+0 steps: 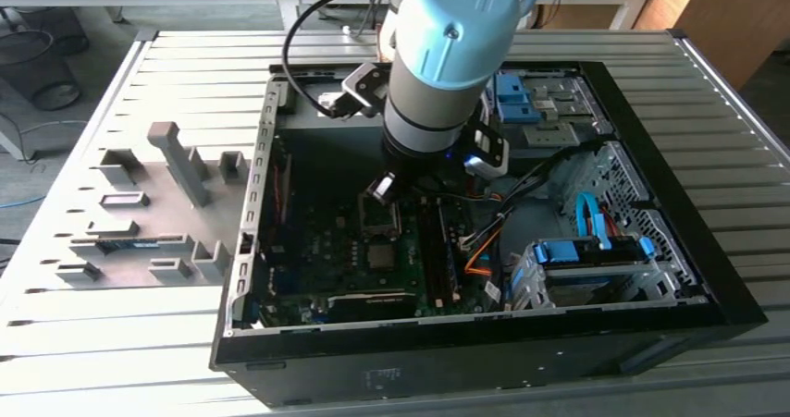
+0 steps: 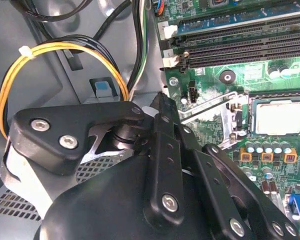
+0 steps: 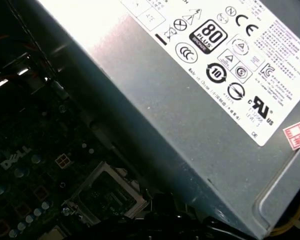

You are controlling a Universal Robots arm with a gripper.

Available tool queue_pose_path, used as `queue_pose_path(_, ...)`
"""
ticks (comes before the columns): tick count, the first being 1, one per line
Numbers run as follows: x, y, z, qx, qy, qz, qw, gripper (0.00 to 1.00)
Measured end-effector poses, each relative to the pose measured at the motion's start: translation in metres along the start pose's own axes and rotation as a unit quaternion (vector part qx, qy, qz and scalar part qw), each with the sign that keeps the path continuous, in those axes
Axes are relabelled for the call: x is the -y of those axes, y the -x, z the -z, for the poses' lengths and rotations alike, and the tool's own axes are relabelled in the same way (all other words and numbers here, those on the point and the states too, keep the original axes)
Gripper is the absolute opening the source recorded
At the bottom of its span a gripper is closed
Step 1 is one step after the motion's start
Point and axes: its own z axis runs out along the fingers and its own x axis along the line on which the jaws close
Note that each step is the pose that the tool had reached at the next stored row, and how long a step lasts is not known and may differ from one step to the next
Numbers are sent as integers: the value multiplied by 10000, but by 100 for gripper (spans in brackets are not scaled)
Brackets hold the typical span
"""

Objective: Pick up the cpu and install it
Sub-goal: 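Close the cpu cover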

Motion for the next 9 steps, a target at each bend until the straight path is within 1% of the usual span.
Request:
queue_pose_path(4, -2, -10, 23, 1, -3, 1, 10000, 10)
queue_pose_path(9, -14, -10, 73, 2, -4, 4, 10000, 10)
